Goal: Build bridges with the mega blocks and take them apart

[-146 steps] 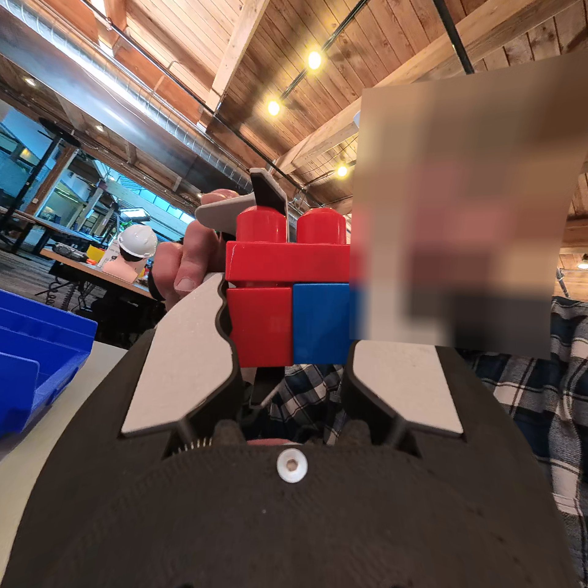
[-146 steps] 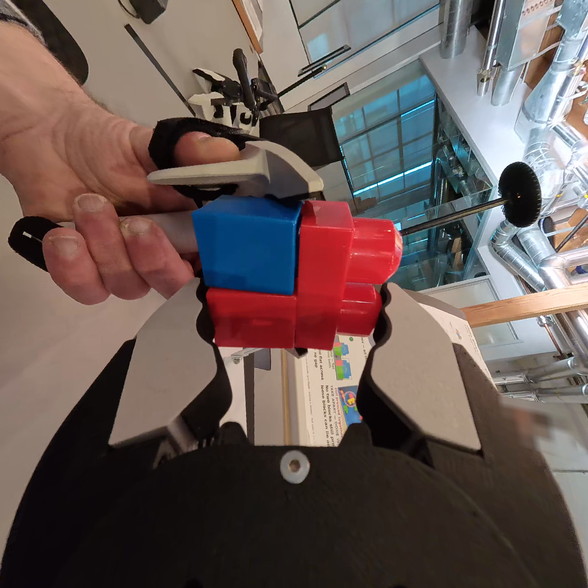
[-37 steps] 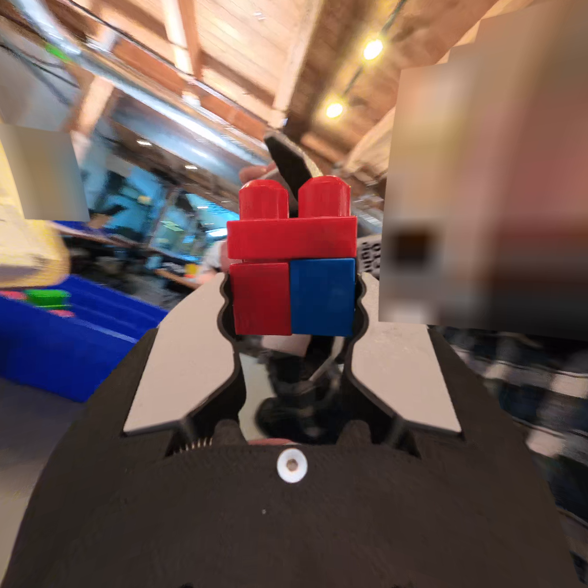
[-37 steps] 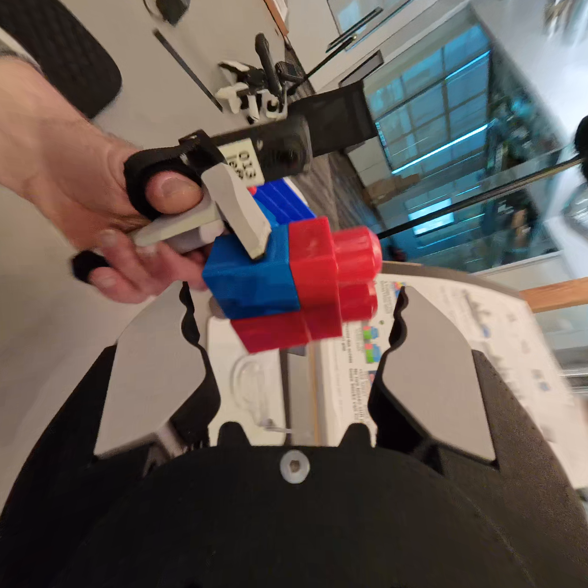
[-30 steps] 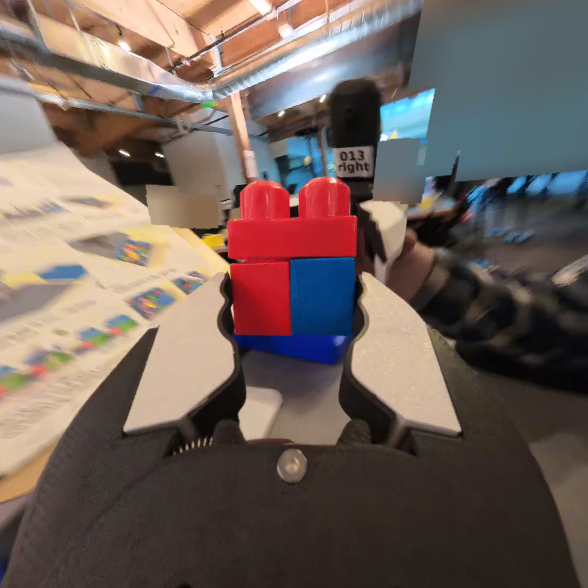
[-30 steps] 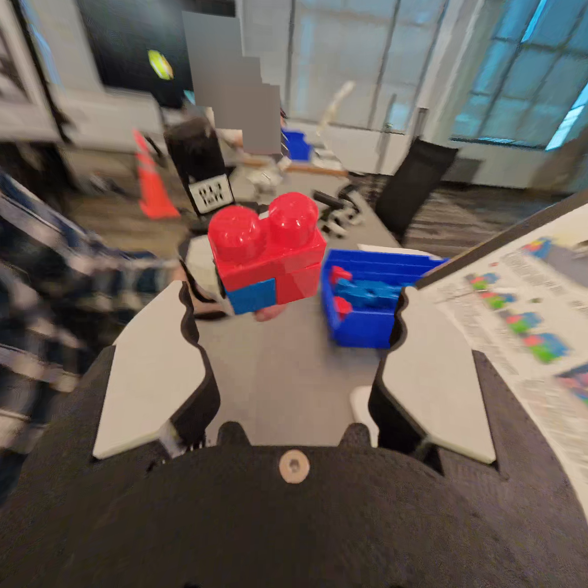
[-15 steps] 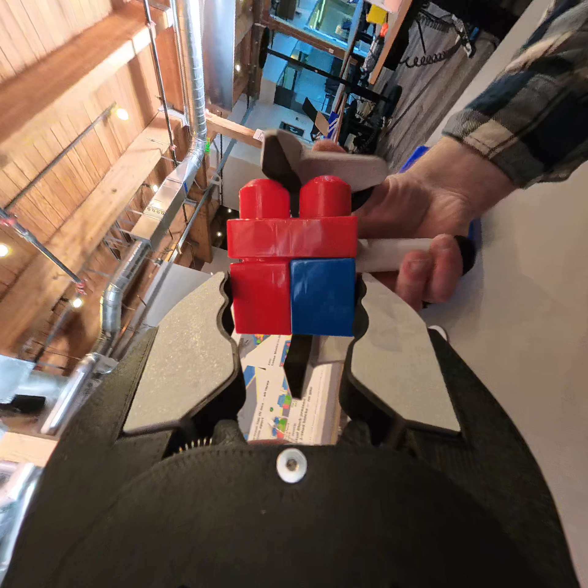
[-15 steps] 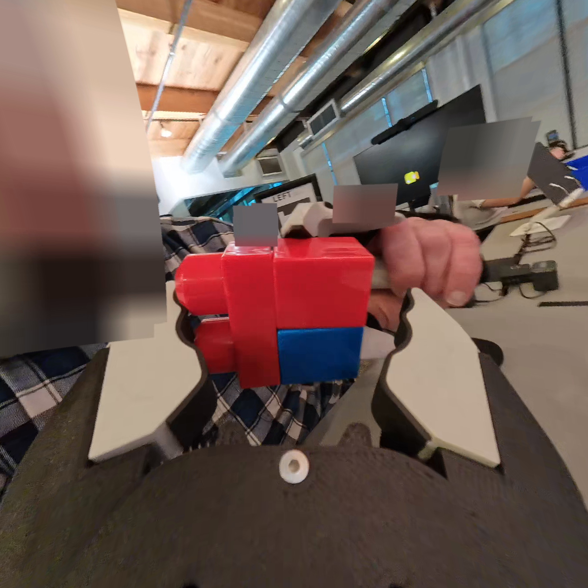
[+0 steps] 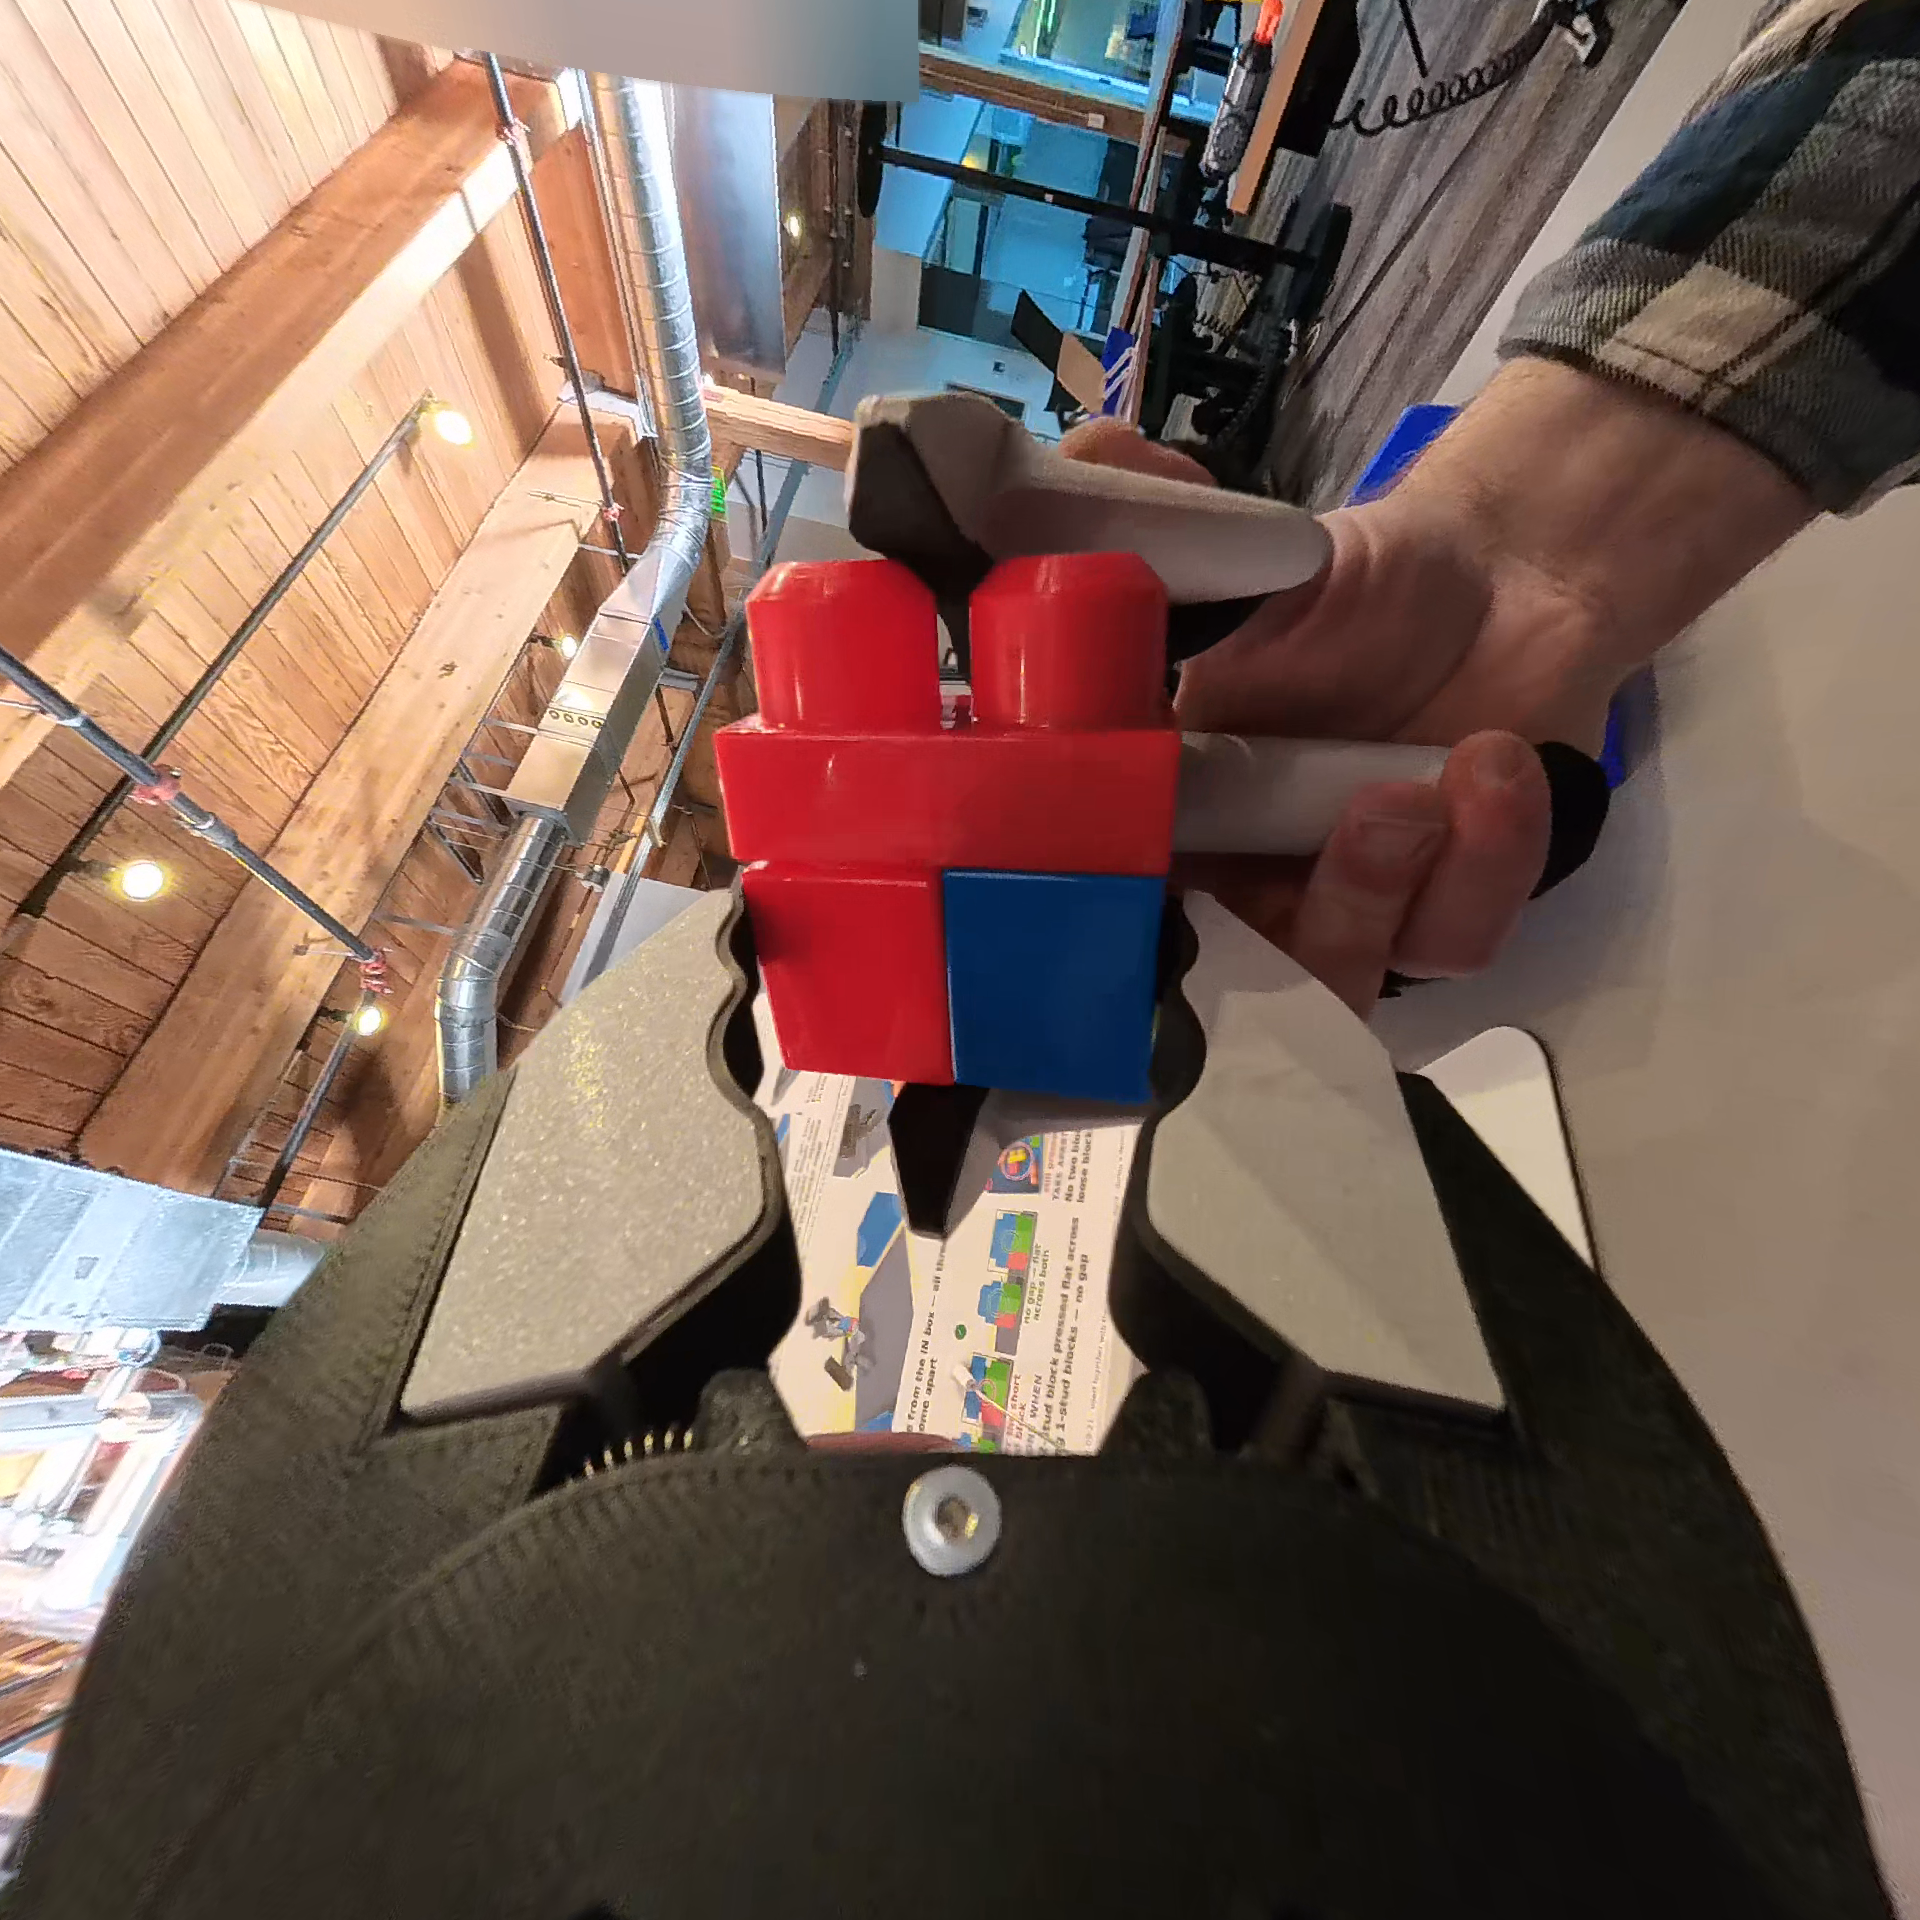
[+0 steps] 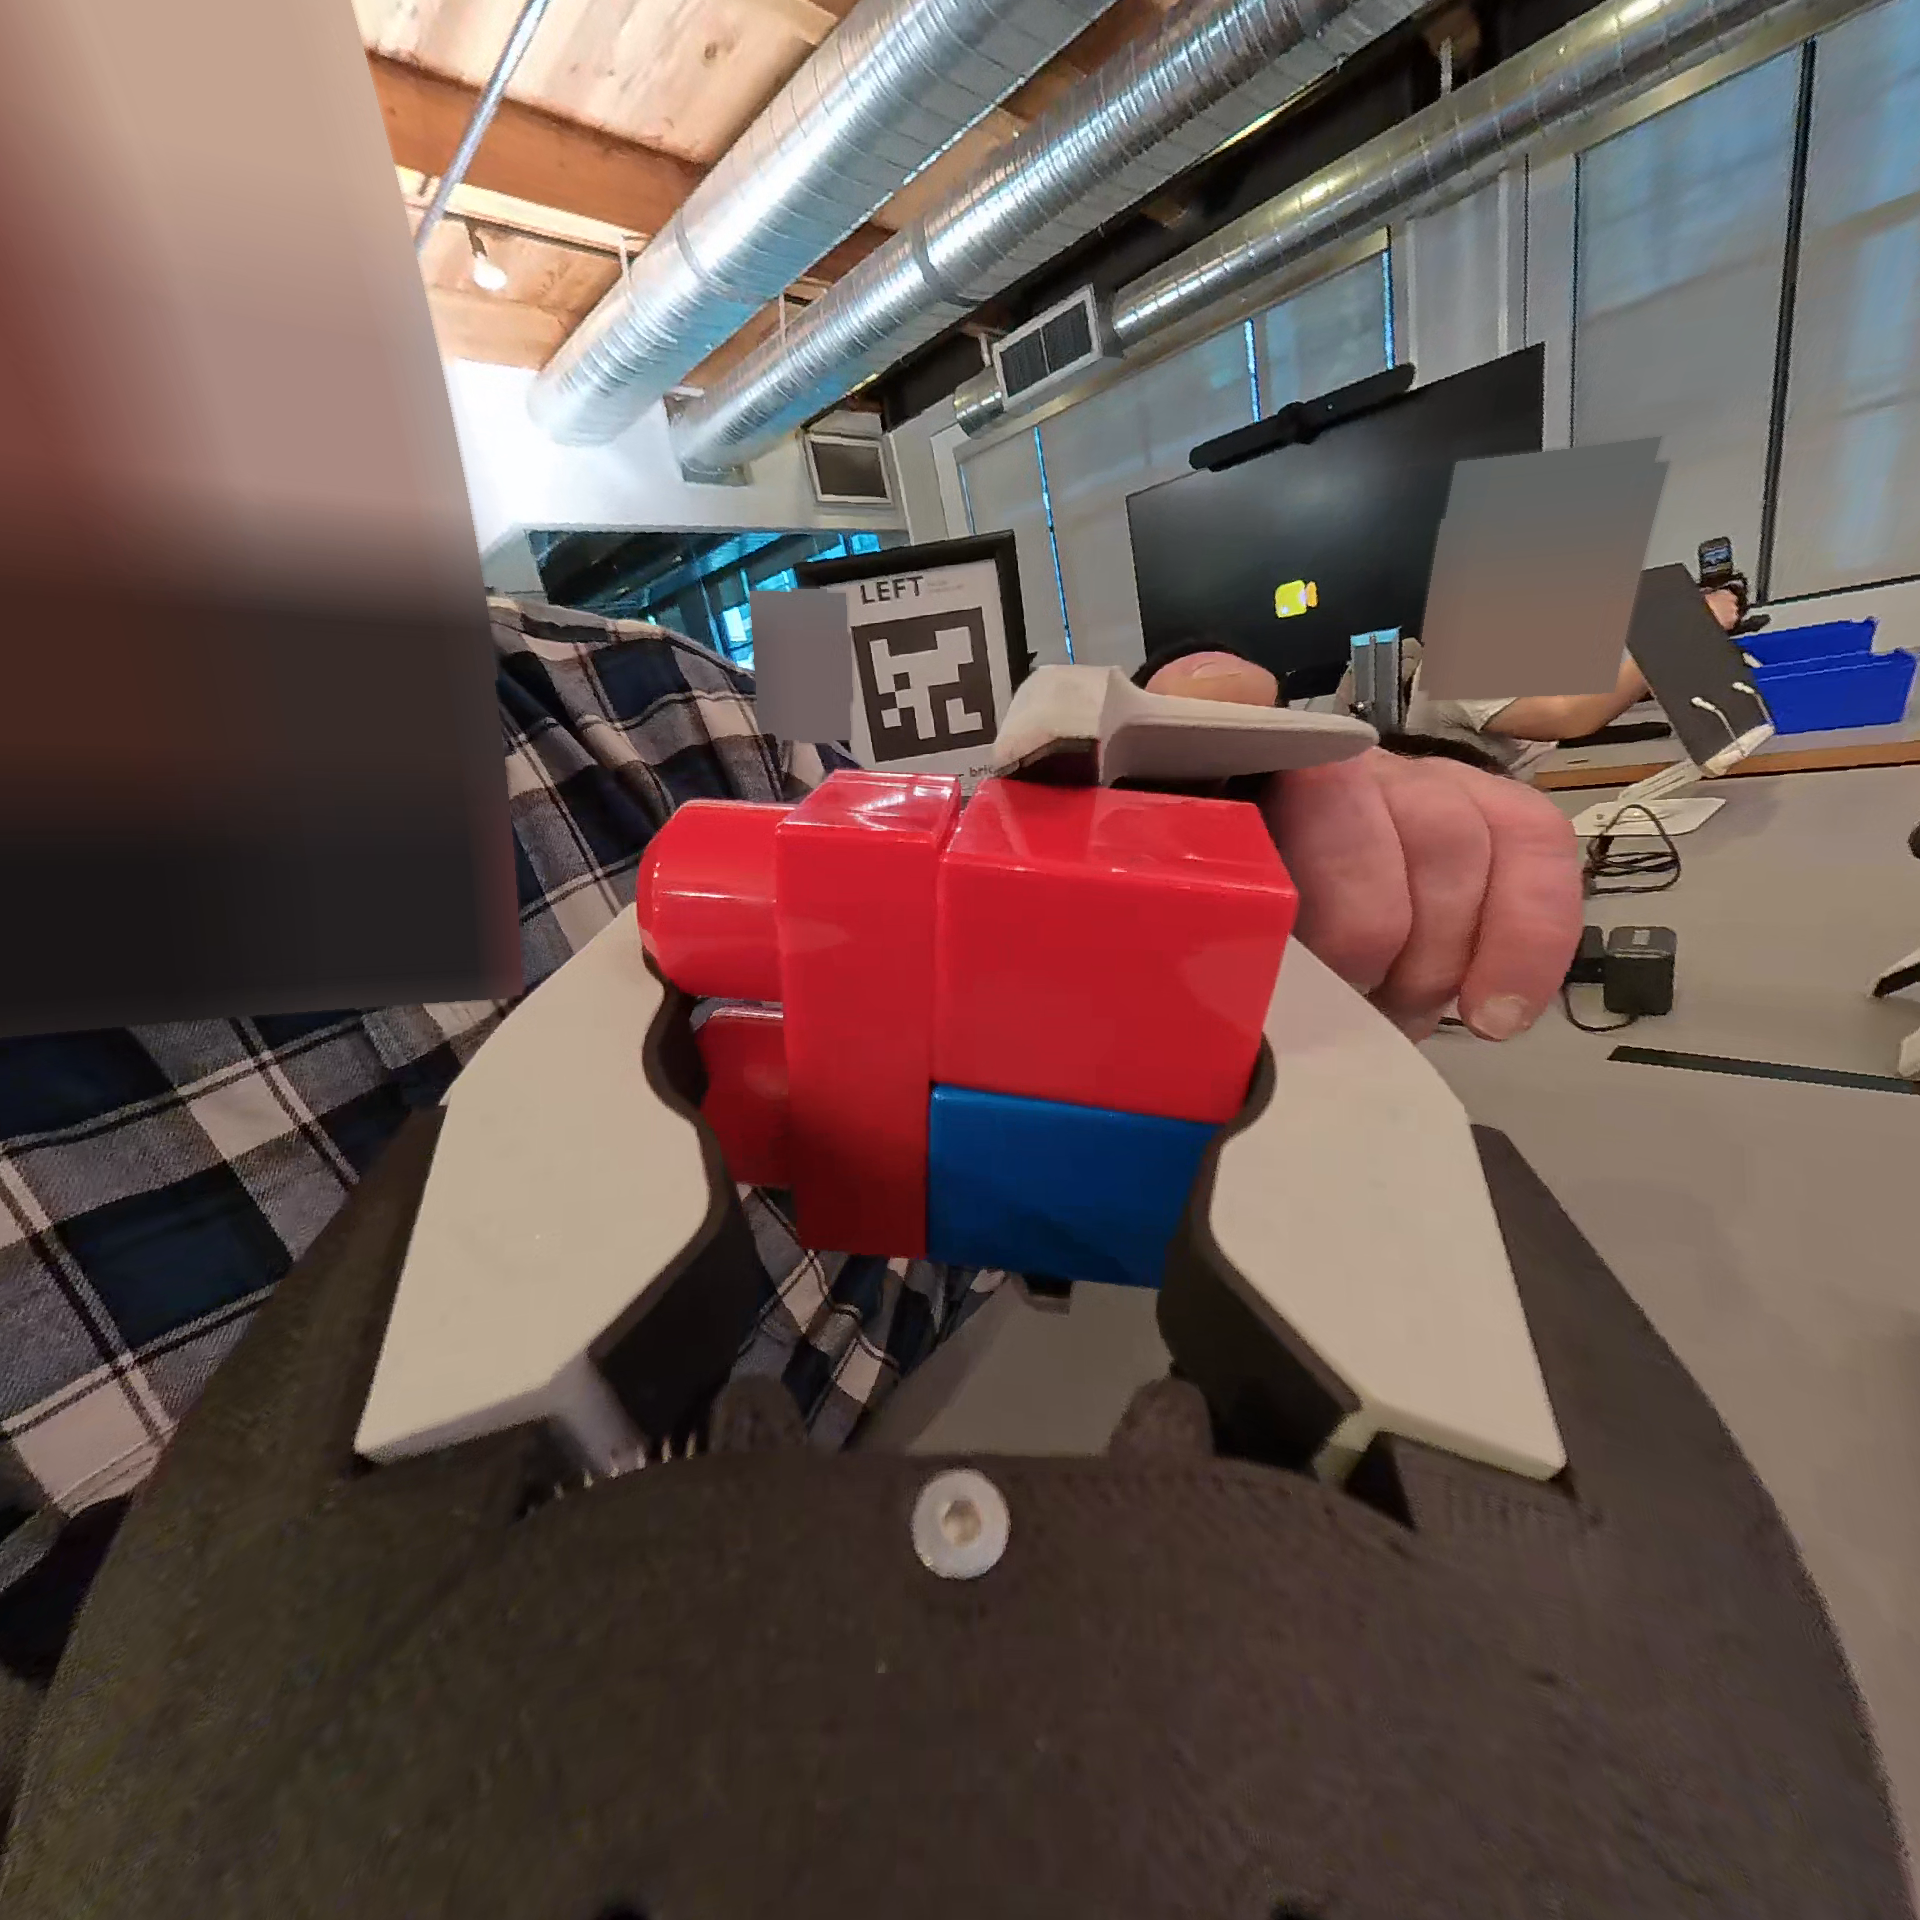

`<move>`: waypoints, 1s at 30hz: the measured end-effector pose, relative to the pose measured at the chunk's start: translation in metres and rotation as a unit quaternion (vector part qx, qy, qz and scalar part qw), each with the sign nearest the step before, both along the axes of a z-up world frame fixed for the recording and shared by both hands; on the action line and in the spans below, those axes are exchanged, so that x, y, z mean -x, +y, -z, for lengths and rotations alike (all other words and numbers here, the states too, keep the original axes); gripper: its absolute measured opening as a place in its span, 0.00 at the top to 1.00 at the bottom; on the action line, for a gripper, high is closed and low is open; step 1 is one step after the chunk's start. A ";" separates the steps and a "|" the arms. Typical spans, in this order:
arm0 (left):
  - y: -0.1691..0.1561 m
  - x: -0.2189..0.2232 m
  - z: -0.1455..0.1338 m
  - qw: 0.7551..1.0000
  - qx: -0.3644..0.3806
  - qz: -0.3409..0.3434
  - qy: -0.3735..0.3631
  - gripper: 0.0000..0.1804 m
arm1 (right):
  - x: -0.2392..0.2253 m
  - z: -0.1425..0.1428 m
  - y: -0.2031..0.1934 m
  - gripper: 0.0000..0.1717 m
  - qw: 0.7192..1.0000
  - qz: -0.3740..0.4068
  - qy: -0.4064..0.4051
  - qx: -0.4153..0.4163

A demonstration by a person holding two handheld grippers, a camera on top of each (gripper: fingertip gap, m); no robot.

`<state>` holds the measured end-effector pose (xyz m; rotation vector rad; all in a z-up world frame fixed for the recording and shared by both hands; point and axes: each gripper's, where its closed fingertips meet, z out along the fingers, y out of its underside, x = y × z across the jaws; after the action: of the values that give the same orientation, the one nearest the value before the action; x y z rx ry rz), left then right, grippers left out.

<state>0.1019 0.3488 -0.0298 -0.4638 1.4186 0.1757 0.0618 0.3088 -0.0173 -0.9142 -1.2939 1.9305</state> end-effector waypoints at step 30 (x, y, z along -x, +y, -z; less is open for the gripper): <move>0.019 -0.007 -0.004 0.991 -0.082 -0.107 -0.012 0.58 | 0.001 -0.022 0.012 0.34 0.997 0.066 0.030 0.022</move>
<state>0.1088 0.3681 -0.0260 -0.4806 1.3165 0.4547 0.0610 0.3203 0.0043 -0.9319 -1.1313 1.8763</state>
